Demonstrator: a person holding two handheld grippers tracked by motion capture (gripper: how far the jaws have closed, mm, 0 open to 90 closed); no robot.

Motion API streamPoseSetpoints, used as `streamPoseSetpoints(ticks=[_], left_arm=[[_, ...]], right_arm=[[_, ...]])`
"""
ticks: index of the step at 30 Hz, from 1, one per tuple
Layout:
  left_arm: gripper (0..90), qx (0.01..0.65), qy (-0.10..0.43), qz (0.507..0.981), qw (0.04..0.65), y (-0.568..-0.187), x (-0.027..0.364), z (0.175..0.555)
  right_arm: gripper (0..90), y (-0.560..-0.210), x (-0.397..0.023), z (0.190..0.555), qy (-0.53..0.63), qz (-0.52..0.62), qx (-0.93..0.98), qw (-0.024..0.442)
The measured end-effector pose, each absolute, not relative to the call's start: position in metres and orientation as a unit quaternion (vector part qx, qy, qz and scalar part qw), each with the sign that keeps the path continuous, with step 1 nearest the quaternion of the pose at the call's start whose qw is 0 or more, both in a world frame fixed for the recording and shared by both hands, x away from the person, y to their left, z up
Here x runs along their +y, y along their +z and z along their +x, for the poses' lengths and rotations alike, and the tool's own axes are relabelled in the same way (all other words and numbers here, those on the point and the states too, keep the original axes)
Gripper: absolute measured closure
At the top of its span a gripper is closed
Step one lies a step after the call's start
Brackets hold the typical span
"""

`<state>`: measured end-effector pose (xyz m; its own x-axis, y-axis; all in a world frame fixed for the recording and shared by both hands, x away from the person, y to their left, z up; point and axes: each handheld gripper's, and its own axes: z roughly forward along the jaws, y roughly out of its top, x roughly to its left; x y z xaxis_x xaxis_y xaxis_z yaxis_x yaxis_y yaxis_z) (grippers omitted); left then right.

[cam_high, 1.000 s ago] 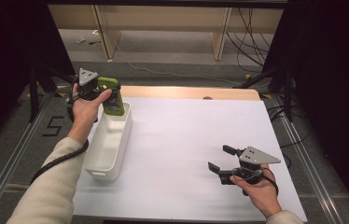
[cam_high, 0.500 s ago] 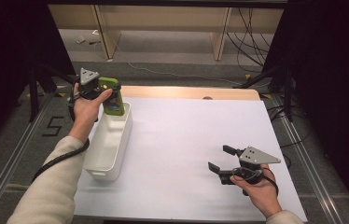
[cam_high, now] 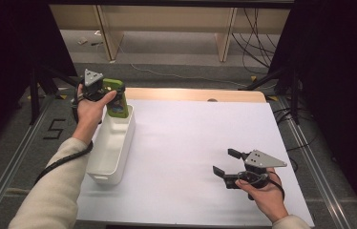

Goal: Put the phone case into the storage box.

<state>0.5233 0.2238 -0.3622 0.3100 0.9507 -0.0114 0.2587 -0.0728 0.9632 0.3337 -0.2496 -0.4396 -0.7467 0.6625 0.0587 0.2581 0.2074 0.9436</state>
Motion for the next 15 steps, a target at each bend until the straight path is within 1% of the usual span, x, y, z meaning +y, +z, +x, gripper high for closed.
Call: streamPoseSetpoints(ticks=[15], left_arm=[[15.9, 0.473, 0.35, 0.645, 0.488, -0.3652, 0.2232, 0.5276]], right_arm=[[15.5, -0.4399, -0.2497, 0.334, 0.551, 0.305, 0.755, 0.183]])
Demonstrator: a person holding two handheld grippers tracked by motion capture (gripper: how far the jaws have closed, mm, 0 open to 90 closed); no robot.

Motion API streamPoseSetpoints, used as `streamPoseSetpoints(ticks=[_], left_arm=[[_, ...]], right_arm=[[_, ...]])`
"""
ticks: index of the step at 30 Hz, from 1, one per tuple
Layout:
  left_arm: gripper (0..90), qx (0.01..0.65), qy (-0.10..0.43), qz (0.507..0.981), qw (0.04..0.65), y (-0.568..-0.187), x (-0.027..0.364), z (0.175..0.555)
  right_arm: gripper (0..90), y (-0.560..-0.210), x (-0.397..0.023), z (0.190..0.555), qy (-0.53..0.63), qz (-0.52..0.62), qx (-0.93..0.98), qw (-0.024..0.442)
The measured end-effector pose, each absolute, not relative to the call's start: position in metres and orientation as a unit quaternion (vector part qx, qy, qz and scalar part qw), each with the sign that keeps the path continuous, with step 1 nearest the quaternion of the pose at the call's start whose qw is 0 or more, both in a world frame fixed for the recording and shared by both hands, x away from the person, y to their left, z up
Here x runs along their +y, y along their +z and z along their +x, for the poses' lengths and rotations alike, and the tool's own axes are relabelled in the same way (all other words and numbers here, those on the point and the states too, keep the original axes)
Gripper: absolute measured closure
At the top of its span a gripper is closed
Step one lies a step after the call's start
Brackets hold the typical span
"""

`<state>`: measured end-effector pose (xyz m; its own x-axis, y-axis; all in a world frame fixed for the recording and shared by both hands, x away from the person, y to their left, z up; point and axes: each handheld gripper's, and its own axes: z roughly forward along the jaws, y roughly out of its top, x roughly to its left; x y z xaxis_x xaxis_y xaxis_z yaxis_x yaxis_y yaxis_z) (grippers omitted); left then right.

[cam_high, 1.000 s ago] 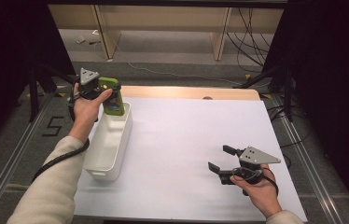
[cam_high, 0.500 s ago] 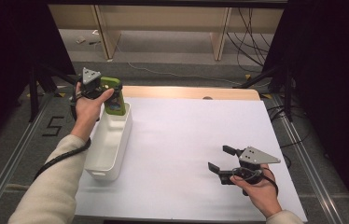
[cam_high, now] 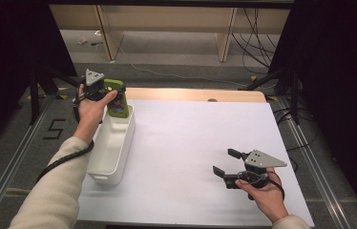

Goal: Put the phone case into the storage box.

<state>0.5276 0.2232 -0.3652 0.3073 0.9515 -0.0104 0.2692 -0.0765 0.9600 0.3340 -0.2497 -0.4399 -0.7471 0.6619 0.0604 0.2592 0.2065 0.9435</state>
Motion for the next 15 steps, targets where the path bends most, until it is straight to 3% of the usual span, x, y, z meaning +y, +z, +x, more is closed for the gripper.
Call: streamPoseSetpoints(ticks=[15], left_arm=[[15.9, 0.475, 0.348, 0.647, 0.484, -0.3659, 0.2218, 0.5322]], right_arm=[[15.5, -0.4397, -0.2498, 0.3338, 0.551, 0.303, 0.756, 0.182]])
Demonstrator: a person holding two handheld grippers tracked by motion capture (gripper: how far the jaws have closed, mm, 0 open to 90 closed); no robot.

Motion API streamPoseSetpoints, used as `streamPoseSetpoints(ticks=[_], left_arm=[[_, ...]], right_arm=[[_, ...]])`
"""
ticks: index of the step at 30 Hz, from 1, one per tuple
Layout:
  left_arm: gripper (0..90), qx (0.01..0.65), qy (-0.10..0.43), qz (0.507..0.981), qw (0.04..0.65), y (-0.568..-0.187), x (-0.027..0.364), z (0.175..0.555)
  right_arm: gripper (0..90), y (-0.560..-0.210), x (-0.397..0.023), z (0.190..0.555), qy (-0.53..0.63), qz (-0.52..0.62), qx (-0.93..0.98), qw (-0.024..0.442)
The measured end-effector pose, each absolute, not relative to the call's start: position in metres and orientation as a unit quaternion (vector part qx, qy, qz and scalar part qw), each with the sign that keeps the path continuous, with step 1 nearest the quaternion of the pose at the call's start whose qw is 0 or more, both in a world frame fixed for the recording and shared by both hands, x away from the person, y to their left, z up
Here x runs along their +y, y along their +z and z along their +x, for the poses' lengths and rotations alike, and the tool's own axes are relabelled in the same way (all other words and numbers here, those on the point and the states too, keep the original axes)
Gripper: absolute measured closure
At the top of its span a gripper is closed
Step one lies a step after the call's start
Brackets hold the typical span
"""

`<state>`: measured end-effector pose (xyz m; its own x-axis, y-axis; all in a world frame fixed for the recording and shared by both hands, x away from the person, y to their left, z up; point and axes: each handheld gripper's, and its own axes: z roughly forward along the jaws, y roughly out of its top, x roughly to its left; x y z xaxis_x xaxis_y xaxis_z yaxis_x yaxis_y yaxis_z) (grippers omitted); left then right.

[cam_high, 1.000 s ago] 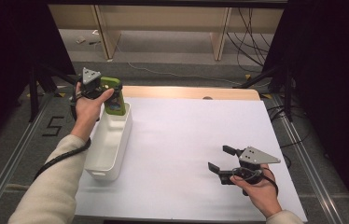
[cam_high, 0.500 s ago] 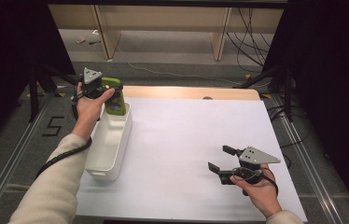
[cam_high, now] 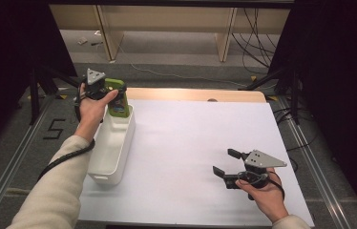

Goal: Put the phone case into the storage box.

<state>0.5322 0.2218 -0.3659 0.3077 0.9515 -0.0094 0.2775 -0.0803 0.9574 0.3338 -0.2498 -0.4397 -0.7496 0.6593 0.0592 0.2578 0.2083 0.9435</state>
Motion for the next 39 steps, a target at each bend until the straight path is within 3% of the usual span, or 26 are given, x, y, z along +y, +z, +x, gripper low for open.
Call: streamPoseSetpoints(ticks=[39], left_arm=[[15.8, 0.486, 0.334, 0.657, 0.47, -0.382, 0.222, 0.542]], right_arm=[[15.5, -0.44, -0.25, 0.334, 0.551, 0.302, 0.757, 0.18]])
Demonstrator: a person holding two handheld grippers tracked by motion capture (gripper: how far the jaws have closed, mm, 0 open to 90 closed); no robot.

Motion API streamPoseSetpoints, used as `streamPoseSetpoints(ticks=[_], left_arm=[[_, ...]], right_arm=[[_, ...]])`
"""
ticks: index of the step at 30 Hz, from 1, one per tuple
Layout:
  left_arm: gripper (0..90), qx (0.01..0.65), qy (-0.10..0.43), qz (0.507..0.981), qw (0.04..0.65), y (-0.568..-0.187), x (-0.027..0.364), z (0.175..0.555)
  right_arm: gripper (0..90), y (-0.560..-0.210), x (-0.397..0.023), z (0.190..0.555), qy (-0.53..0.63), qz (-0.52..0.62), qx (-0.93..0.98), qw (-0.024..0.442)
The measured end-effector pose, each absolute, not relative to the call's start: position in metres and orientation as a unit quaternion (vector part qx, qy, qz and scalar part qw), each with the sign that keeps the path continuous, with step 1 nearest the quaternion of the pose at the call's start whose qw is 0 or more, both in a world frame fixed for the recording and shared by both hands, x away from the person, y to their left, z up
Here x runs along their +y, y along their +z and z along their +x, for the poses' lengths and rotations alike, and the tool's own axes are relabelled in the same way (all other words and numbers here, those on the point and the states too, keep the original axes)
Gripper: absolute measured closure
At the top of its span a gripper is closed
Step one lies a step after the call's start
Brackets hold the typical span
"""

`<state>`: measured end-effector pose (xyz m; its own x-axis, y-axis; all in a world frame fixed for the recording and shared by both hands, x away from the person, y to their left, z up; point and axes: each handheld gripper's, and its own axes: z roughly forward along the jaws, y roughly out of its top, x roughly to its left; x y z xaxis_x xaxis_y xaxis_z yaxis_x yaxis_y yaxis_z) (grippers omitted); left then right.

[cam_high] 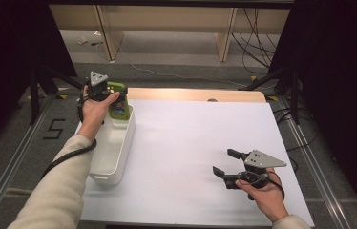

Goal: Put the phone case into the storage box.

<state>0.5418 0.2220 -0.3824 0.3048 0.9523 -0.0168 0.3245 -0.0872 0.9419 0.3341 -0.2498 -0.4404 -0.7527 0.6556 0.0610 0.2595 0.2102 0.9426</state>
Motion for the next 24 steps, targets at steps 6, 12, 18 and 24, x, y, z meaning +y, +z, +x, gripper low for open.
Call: streamPoseSetpoints(ticks=[6, 12, 18, 24], left_arm=[[15.7, 0.486, 0.332, 0.658, 0.469, -0.3846, 0.2213, 0.5432], [15.7, 0.486, 0.33, 0.661, 0.467, -0.3861, 0.2208, 0.5445], [15.7, 0.485, 0.33, 0.66, 0.469, -0.3866, 0.2203, 0.5459], [15.6, 0.486, 0.329, 0.66, 0.469, -0.389, 0.2194, 0.5465]], right_arm=[[15.5, -0.4405, -0.2497, 0.3341, 0.551, 0.302, 0.757, 0.179], [15.5, -0.4407, -0.2498, 0.3342, 0.55, 0.301, 0.758, 0.179], [15.5, -0.441, -0.2494, 0.3342, 0.552, 0.301, 0.758, 0.177], [15.5, -0.4412, -0.2493, 0.3342, 0.551, 0.3, 0.758, 0.176]])
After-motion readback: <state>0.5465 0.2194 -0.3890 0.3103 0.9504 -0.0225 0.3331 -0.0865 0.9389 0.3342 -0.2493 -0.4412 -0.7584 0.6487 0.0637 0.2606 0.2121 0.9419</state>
